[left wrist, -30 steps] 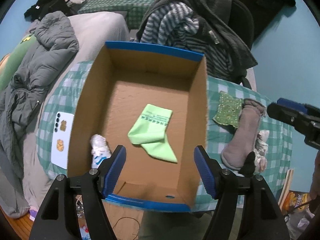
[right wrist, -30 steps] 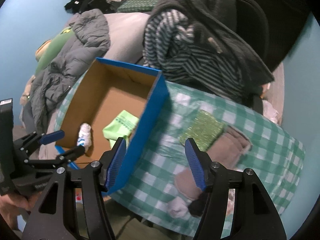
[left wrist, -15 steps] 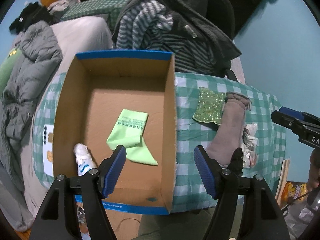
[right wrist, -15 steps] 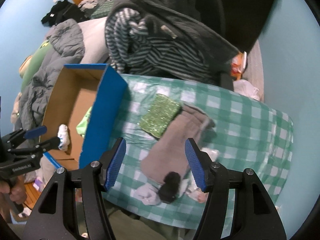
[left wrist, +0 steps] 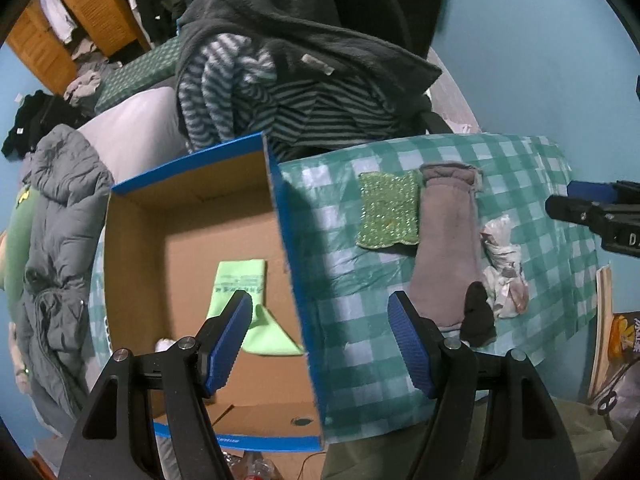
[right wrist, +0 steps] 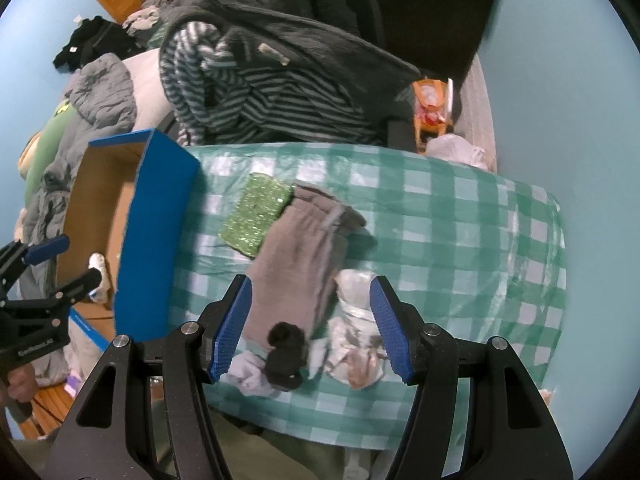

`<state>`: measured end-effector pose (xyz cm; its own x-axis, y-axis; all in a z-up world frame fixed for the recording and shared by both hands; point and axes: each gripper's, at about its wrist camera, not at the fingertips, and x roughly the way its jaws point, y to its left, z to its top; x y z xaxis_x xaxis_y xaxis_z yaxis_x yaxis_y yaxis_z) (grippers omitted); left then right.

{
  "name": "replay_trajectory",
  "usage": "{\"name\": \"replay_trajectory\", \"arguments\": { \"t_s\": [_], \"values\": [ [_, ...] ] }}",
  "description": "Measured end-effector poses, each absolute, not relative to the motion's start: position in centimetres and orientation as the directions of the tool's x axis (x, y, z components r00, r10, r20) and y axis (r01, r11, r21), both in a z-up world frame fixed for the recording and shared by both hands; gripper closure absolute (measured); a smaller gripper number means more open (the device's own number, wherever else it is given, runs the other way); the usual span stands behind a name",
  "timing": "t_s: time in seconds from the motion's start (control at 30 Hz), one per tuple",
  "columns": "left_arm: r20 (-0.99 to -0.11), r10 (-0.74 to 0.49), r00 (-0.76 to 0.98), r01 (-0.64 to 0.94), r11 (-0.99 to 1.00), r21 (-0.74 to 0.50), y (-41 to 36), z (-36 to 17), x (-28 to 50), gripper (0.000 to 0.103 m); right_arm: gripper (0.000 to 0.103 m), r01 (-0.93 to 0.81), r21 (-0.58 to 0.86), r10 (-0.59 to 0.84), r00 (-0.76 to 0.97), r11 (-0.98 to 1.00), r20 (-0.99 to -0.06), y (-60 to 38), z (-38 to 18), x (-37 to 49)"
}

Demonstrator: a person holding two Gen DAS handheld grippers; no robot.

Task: Organize soft objects
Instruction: 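Withdraw both tools from the box back toward the table, then grasp the white plastic bag bundle with the right gripper while the left approaches the green pad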

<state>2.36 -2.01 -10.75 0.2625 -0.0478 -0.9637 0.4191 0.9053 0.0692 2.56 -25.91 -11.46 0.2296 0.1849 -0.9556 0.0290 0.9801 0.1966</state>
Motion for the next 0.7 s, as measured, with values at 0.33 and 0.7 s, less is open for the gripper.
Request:
{"name": "replay_trajectory", "arguments": {
  "t_s": [0.33,0.7],
  "values": [
    [-0.974,-0.064,0.217,0.411,0.911,0.032,-3.9,-12.1,3.6,0.031,0.041,0.065,0.172,0.158,0.186,0.983,-0.97,-28.1,-14.9,0.9],
    [-0.982,-0.026,0.185,0.428,0.902,0.057,-6.1,-14.6,4.1,0.031,0.041,0.057,0.165,0.157,0.131,0.985,-0.979,-27.9,-19.5,0.2]
  ]
}}
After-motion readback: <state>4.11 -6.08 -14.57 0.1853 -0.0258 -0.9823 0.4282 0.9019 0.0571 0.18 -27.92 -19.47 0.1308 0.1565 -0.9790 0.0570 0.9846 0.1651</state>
